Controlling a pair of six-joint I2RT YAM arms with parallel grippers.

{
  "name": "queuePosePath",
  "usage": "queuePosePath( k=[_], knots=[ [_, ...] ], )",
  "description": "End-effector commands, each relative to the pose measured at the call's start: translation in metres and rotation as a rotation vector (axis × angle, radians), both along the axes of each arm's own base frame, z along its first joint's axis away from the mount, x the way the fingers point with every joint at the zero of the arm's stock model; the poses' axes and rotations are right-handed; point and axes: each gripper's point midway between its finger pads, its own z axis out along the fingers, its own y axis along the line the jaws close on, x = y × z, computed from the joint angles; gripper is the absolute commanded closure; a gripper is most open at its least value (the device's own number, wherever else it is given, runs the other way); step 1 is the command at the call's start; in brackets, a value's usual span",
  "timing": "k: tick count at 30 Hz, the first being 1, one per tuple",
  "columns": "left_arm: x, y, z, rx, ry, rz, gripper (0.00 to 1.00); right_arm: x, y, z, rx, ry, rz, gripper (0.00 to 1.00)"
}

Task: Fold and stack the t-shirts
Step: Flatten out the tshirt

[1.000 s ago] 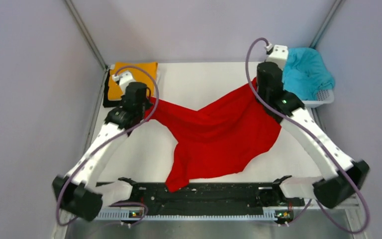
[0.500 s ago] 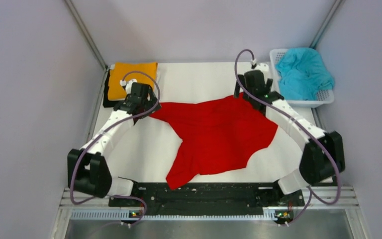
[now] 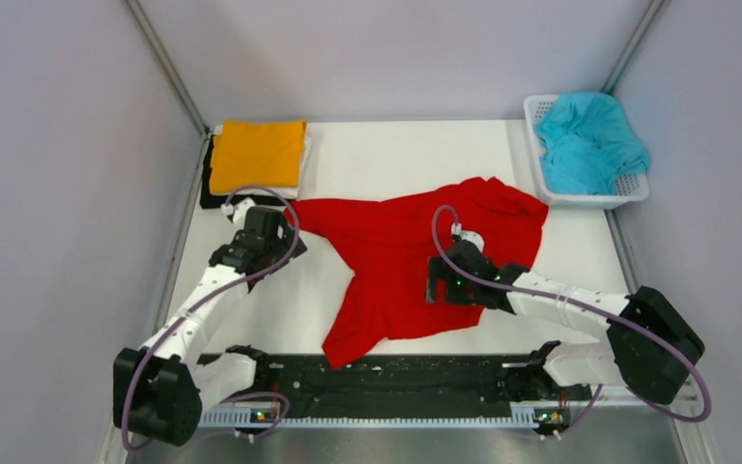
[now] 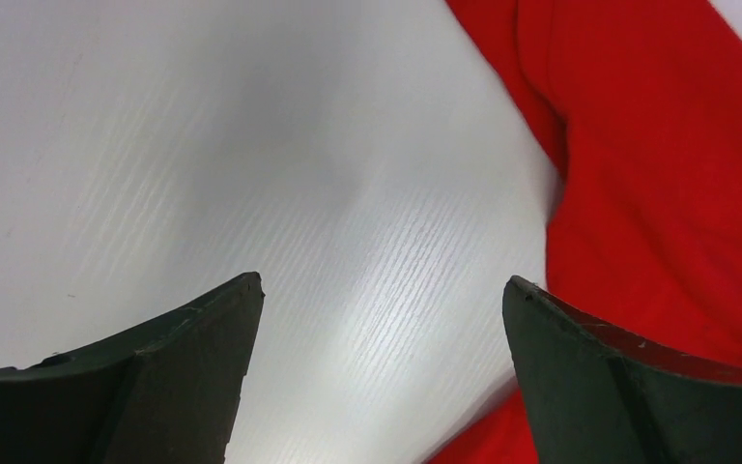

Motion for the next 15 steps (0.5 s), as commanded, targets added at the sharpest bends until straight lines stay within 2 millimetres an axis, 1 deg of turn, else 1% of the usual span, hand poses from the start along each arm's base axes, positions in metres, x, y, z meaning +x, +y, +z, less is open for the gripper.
queuePosePath(
  k=[1,5,7,9,11,12,13,14,15],
  knots=[
    [0.008,0.005,0.024,-0.031,-0.126,0.068,0.01,0.009,-0.025,-0.024,-0.033,0.039,-0.132,0.01],
    [0.004,0.009,0.025,-0.029,-0.143,0.093,0.01,0.027,-0.075,-0.039,-0.098,0.075,-0.263,0.01],
    [0.002,0.011,0.024,-0.028,-0.146,0.105,0.01,0.038,-0.103,-0.04,-0.135,0.076,-0.343,0.01],
    [0.001,0.012,0.024,-0.03,-0.147,0.108,0.01,0.053,-0.124,-0.037,-0.151,0.062,-0.4,0.01],
    [0.0,0.012,0.023,-0.03,-0.143,0.107,0.01,0.074,-0.143,-0.026,-0.136,0.043,-0.478,0.01],
    [-0.001,0.011,0.023,-0.033,-0.143,0.107,0.01,0.086,-0.152,-0.017,-0.131,0.016,-0.512,0.01],
    [-0.002,0.011,0.022,-0.034,-0.14,0.108,0.01,0.101,-0.161,-0.003,-0.141,-0.032,-0.543,0.01],
    [-0.002,0.011,0.021,-0.036,-0.139,0.107,0.01,0.113,-0.163,0.011,-0.15,-0.073,-0.54,0.01],
    [-0.003,0.011,0.021,-0.038,-0.138,0.106,0.01,0.125,-0.159,0.028,-0.137,-0.107,-0.518,0.01]
  ],
)
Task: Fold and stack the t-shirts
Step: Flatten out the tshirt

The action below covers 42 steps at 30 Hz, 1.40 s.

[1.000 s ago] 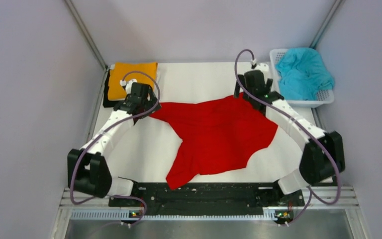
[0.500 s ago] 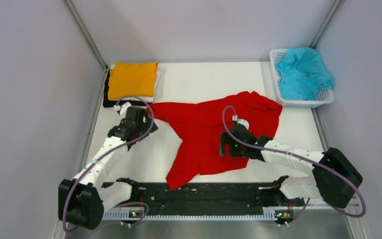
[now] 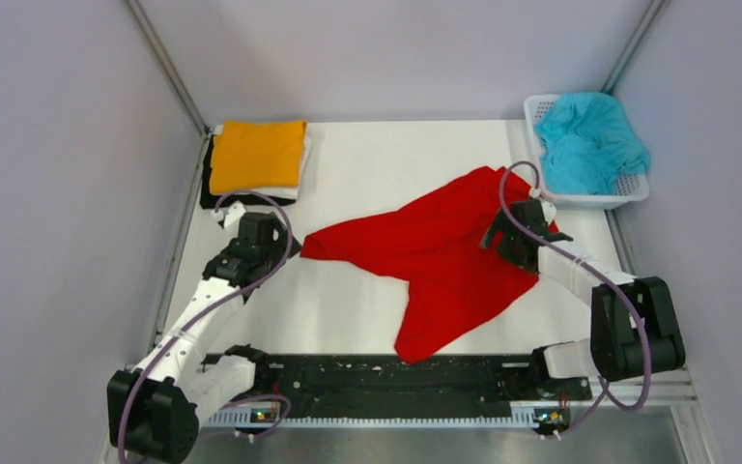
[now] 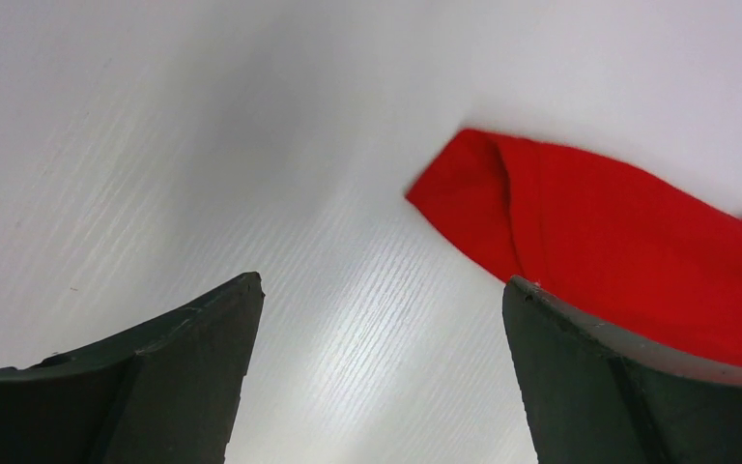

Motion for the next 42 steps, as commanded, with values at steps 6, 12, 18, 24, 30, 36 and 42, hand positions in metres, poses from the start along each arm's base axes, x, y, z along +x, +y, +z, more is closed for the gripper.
queuePosePath(
  k=[6,12,18,24,30,36,42],
  knots=[
    [-0.003,0.001,-0.007,-0.025,-0.017,0.026,0.01,-0.001,0.042,0.087,-0.228,-0.123,0.231,0.01],
    [-0.004,0.001,-0.012,-0.027,-0.005,0.028,0.01,-0.117,0.138,0.054,-0.165,0.0,0.51,0.06],
    [0.001,-0.005,-0.015,-0.057,-0.011,0.012,0.01,-0.193,0.194,0.016,-0.238,0.114,0.668,0.11],
    [-0.001,-0.007,-0.021,-0.067,0.005,0.009,0.01,-0.202,0.227,-0.014,-0.236,0.146,0.683,0.23],
    [-0.004,-0.002,-0.021,-0.053,-0.001,0.019,0.01,-0.202,0.212,-0.039,-0.309,0.187,0.616,0.54],
    [-0.002,-0.008,-0.018,-0.07,-0.016,-0.005,0.01,-0.166,0.157,0.005,-0.4,0.059,0.442,1.0],
    [0.001,-0.032,-0.026,-0.146,0.016,-0.111,0.01,-0.112,0.094,0.103,-0.395,-0.166,0.258,1.0]
  ],
)
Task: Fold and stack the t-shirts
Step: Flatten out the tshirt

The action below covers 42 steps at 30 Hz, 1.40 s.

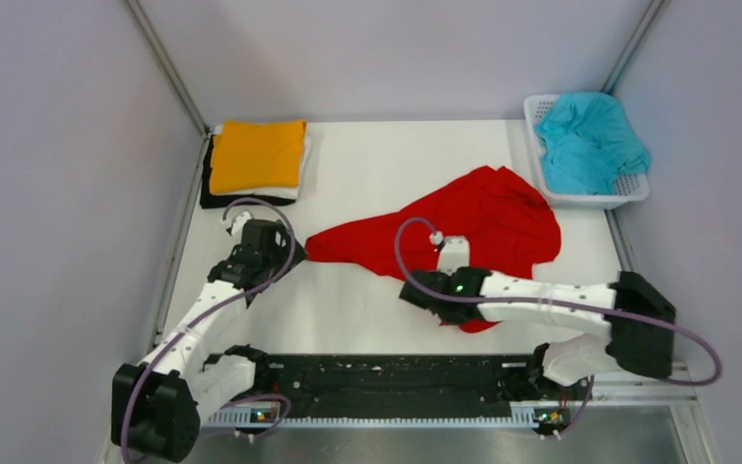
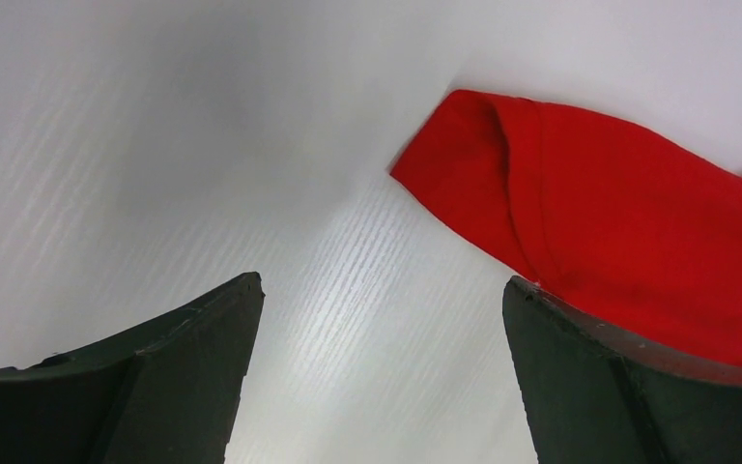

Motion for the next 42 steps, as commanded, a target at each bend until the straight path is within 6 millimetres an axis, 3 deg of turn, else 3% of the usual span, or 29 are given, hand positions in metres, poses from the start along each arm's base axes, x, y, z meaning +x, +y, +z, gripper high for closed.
queuePosePath(
  k=[1,5,11,15,24,31,39,41,42],
  knots=[
    [0.008,-0.021,-0.002,-0.074,-0.005,-0.079,0.01,0.04,-0.061,0.092,0.005,-0.267,-0.117,1.0],
    [0.007,-0.03,-0.011,-0.105,0.031,-0.11,0.01,0.035,-0.109,0.134,0.054,-0.354,-0.196,1.0],
    [0.0,-0.051,-0.018,-0.156,0.043,-0.157,0.01,0.012,-0.164,0.16,0.194,-0.431,-0.317,1.0],
    [-0.005,-0.067,-0.023,-0.181,0.055,-0.176,0.01,0.011,-0.16,0.163,0.254,-0.441,-0.276,1.0],
    [-0.023,-0.102,-0.045,-0.201,0.114,-0.227,0.06,0.022,-0.138,0.133,0.099,-0.368,-0.214,1.0],
    [-0.008,-0.092,-0.067,-0.03,0.186,-0.158,0.25,0.027,-0.129,0.123,0.081,-0.361,-0.197,1.0],
    [-0.002,-0.12,-0.083,0.024,0.245,-0.256,0.51,0.032,-0.125,0.115,0.073,-0.368,-0.194,1.0],
    [-0.003,-0.126,-0.086,0.026,0.249,-0.277,0.64,0.034,-0.124,0.111,0.061,-0.36,-0.193,1.0],
    [-0.002,-0.129,-0.086,0.026,0.247,-0.291,0.77,0.036,-0.123,0.109,0.054,-0.355,-0.189,1.0]
  ],
)
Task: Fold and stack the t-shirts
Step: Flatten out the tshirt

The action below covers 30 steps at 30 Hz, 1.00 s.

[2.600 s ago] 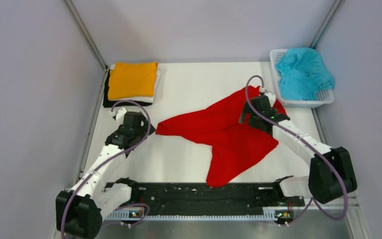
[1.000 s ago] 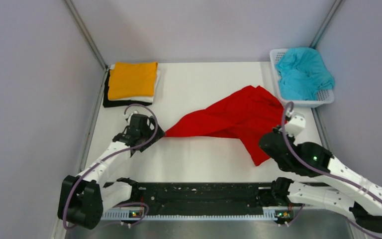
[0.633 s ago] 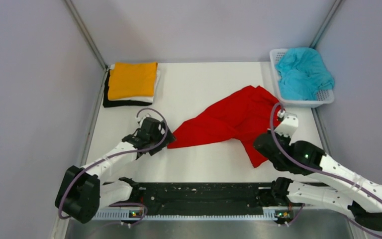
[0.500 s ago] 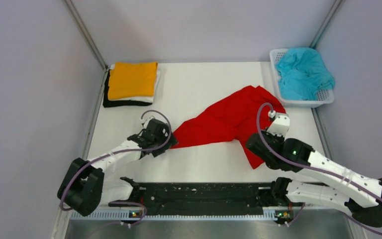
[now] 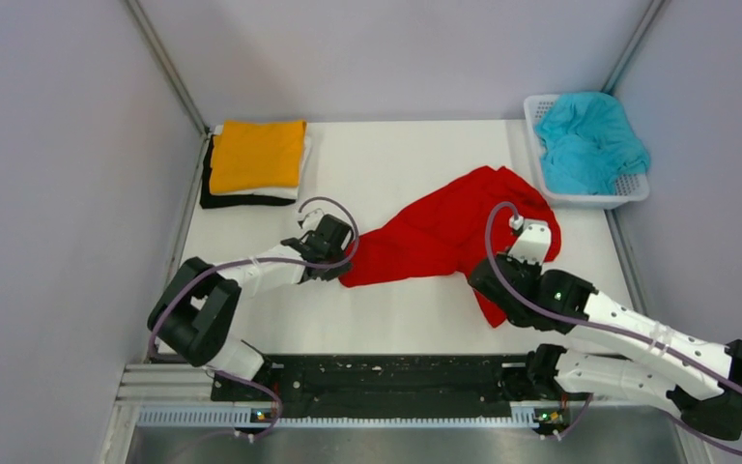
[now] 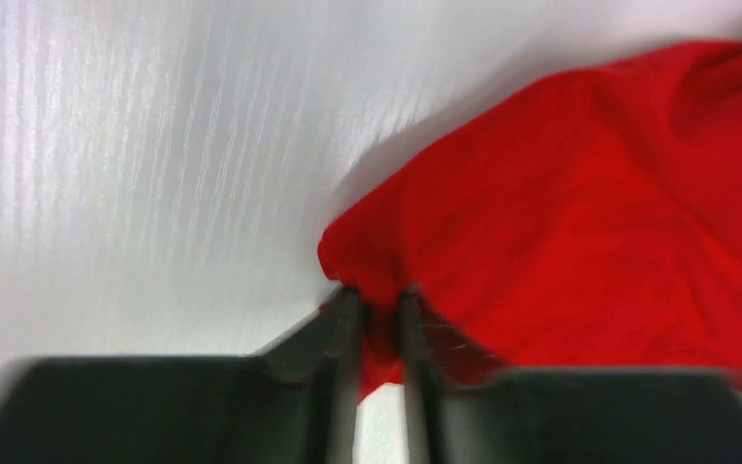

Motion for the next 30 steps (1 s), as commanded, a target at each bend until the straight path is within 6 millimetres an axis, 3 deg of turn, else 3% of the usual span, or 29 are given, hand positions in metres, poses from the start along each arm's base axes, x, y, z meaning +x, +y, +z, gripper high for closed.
queuePosePath(
  k=[1,2,5,8,11,15,20,25,30],
  knots=[
    [-0.014,-0.005,-0.02,0.047,0.065,-0.059,0.95,0.011,0.004,-0.004,-0.015,-0.008,-0.006,1.0],
    [-0.012,-0.005,-0.019,0.054,0.062,-0.058,1.0,0.014,0.005,-0.007,-0.021,-0.001,-0.007,1.0],
    [-0.003,0.0,0.0,0.089,0.023,-0.057,1.0,0.022,-0.002,-0.006,-0.058,0.006,-0.033,1.0],
    [0.01,0.004,0.043,0.098,-0.078,-0.05,1.0,0.034,-0.014,0.021,-0.081,-0.057,-0.082,1.0],
    [0.019,0.012,0.107,0.086,-0.224,-0.031,1.0,0.045,-0.024,0.076,-0.09,-0.177,-0.106,1.0],
    [0.021,0.025,0.217,0.013,-0.474,-0.004,1.0,0.048,-0.033,0.158,-0.097,-0.32,-0.061,1.0],
    [-0.01,0.054,0.347,-0.118,-0.777,0.02,1.0,0.031,-0.042,0.254,0.069,-0.529,0.045,1.0],
    [-0.053,0.067,0.446,-0.244,-0.989,-0.059,1.0,-0.005,-0.018,0.361,0.236,-0.772,0.4,1.0],
    [-0.095,0.069,0.513,-0.335,-1.115,-0.186,1.0,-0.04,0.001,0.436,0.288,-0.889,0.656,1.0]
  ],
)
